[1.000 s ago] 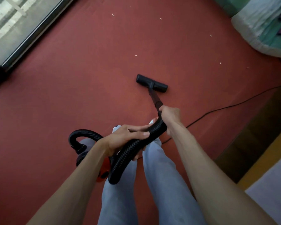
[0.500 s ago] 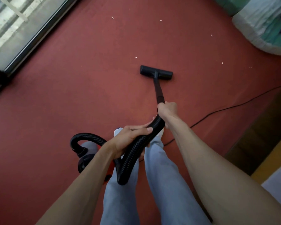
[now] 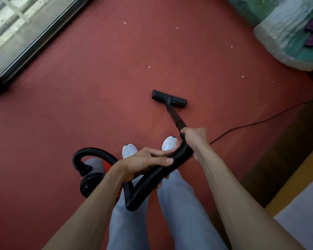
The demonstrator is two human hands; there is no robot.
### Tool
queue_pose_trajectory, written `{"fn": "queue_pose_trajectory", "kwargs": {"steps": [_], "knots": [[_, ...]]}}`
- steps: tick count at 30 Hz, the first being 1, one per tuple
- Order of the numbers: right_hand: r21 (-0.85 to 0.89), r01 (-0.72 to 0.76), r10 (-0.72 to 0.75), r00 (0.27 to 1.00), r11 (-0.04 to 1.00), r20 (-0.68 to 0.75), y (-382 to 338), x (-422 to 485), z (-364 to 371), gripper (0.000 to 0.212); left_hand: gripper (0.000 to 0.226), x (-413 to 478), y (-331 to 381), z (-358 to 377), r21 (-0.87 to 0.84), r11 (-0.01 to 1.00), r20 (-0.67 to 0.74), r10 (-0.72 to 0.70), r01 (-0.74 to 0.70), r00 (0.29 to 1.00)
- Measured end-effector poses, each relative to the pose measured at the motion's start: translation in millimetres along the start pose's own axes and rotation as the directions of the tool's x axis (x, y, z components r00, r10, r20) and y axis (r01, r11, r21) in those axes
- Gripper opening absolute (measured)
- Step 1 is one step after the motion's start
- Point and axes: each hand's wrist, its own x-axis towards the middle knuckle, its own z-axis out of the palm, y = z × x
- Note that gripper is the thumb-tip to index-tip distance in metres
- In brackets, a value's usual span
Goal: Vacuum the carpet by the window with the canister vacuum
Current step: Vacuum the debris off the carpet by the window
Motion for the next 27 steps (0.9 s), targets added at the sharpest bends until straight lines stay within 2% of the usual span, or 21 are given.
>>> {"fn": "queue_pose_trajectory", "kwargs": {"steps": [6, 9, 11, 15, 21, 27], "knots": [[0.000, 0.057, -0.057, 0.997, 0.998, 0.056, -30.4, 25.8, 11.4, 0.008, 0.044, 14.4, 3.0, 1.2, -0.078, 0.991, -0.139, 0.100, -0.112, 0.985], [0.106, -0.004, -0.015, 0.985, 0.994, 0.171, -41.0, 36.5, 4.2, 0.010, 0.045, 22.5, 7.9, 8.4, -0.057, 0.989, -0.194, 0.122, -0.136, 0.973], [0.132, -0.038, 0.012, 0.981, 0.990, 0.196, -43.0, 41.7, -2.6, 0.015, 0.046, 27.9, 9.6, 16.6, -0.064, 0.987, -0.201, 0.135, -0.151, 0.970], [-0.100, 0.020, -0.007, 0.993, 0.995, 0.121, -37.5, 47.2, -11.7, 0.010, 0.038, 33.8, 7.1, 30.1, -0.058, 0.991, -0.159, 0.110, -0.121, 0.981], [-0.398, 0.094, -0.071, 0.995, 0.912, 0.072, -23.4, 36.3, -13.1, 0.030, 0.044, 21.7, -4.9, 35.0, -0.096, 0.995, -0.024, 0.030, -0.033, 0.999], [-0.446, 0.147, -0.137, 0.989, 0.883, 0.055, -32.0, 39.1, 3.3, 0.034, 0.042, 22.3, -3.4, 30.1, -0.123, 0.990, -0.140, 0.048, -0.066, 0.989]]}}
